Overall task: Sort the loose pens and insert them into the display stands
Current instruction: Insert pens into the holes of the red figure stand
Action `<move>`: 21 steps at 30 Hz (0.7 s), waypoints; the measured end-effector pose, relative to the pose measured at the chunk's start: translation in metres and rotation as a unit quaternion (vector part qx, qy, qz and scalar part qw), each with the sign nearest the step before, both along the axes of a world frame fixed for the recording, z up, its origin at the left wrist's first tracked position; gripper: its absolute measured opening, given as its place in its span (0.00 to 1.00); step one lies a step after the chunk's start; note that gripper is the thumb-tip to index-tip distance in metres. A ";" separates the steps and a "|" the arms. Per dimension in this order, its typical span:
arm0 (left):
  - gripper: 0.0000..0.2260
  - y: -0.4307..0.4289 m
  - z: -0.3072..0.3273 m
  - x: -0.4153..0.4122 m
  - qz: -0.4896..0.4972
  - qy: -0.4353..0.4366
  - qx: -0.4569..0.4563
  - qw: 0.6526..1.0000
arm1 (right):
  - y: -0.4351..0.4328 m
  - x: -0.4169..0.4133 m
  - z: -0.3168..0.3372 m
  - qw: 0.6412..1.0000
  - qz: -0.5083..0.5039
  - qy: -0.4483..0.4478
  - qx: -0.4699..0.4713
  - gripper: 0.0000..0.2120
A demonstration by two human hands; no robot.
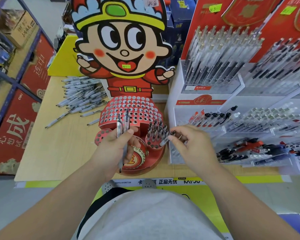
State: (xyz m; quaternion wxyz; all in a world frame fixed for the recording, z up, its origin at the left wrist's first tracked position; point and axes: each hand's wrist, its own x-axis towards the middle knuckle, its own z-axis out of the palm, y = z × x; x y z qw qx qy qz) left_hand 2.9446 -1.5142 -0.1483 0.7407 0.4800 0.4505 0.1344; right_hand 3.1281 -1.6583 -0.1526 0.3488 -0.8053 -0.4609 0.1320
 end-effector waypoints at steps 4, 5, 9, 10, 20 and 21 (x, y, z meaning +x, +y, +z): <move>0.09 -0.002 -0.003 -0.001 0.002 -0.009 -0.003 1.000 | 0.004 -0.002 -0.009 1.000 0.007 -0.017 -0.019 0.10; 0.09 -0.002 -0.003 -0.001 0.002 -0.011 -0.005 1.000 | 0.004 -0.003 -0.011 0.999 0.005 -0.021 -0.027 0.10; 0.09 -0.004 -0.004 0.000 -0.004 -0.015 -0.004 1.000 | 0.008 -0.009 -0.015 0.999 -0.023 -0.027 -0.025 0.09; 0.09 -0.004 -0.005 -0.001 -0.005 -0.016 -0.004 1.000 | 0.009 -0.010 -0.016 0.999 -0.033 -0.024 -0.020 0.08; 0.08 -0.002 -0.008 -0.001 -0.023 -0.009 0.004 1.000 | 0.008 -0.019 -0.028 0.996 -0.053 -0.066 0.033 0.12; 0.08 -0.002 -0.008 -0.001 -0.023 -0.009 0.004 1.000 | 0.008 -0.019 -0.029 0.996 -0.051 -0.065 0.037 0.12</move>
